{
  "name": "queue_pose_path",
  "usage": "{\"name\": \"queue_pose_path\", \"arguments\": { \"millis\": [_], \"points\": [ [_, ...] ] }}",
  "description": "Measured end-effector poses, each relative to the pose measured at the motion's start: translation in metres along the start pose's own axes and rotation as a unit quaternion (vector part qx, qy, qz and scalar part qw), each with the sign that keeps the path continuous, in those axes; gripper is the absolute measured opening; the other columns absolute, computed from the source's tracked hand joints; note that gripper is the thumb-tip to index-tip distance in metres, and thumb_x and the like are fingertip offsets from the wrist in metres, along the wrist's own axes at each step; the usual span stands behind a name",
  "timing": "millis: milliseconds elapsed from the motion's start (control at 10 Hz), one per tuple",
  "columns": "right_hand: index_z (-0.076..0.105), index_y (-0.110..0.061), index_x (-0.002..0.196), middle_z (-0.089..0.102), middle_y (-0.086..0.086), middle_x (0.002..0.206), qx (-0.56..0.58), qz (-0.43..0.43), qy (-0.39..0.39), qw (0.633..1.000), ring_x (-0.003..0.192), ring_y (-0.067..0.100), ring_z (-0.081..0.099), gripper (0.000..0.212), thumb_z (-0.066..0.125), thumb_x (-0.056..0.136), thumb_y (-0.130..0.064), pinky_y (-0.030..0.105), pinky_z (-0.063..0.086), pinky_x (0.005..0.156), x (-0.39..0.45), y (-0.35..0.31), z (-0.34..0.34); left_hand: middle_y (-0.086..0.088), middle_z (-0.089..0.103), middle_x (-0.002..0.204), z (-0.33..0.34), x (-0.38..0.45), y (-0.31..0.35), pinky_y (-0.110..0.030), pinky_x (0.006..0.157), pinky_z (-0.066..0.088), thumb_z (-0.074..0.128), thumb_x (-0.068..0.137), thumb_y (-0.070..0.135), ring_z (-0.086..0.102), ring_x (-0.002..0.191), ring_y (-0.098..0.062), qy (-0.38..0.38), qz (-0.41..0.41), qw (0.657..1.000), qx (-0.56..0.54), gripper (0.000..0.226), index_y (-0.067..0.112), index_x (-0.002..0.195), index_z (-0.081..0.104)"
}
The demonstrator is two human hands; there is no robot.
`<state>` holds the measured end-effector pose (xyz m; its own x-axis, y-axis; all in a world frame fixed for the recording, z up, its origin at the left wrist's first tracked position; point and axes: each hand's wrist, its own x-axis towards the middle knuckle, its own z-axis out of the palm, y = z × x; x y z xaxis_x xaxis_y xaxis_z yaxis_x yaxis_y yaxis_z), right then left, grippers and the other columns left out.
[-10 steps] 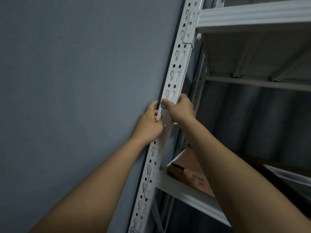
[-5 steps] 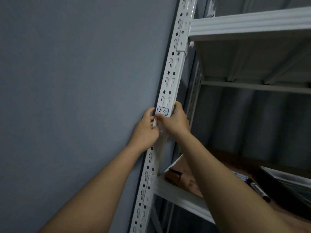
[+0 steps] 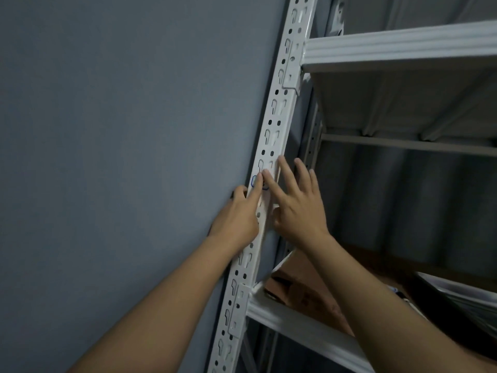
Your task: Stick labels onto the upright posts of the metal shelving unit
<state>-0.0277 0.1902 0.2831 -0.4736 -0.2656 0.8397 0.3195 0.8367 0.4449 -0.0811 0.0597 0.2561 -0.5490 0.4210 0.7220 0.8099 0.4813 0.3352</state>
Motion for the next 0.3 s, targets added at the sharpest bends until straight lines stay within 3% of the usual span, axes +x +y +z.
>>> {"name": "queue_pose_path", "arguments": {
  "millis": [200, 300],
  "points": [
    [0.034, -0.02, 0.149, 0.023, 0.017, 0.156, -0.095, -0.057, 0.018, 0.994, 0.143, 0.037, 0.009, 0.087, 0.072, 0.071, -0.028, 0.055, 0.007, 0.115, -0.012, 0.007, 0.005, -0.008, 0.028, 0.135, 0.014, -0.005, 0.004, -0.03, 0.068, 0.034, 0.045, 0.091, 0.01, 0.041, 0.087, -0.02, 0.011, -0.025, 0.999, 0.026, 0.084, 0.023, 0.15, -0.013],
    [0.047, -0.016, 0.141, 0.033, 0.02, 0.152, -0.097, -0.059, 0.025, 0.993, 0.142, 0.04, 0.022, 0.077, 0.074, 0.069, -0.024, 0.057, 0.013, 0.116, -0.007, 0.004, 0.0, -0.006, 0.022, 0.146, 0.007, -0.008, 0.005, -0.033, 0.075, 0.04, 0.044, 0.093, 0.013, 0.048, 0.109, -0.027, 0.019, -0.019, 1.0, 0.005, 0.076, 0.016, 0.151, -0.004]
  ]
}}
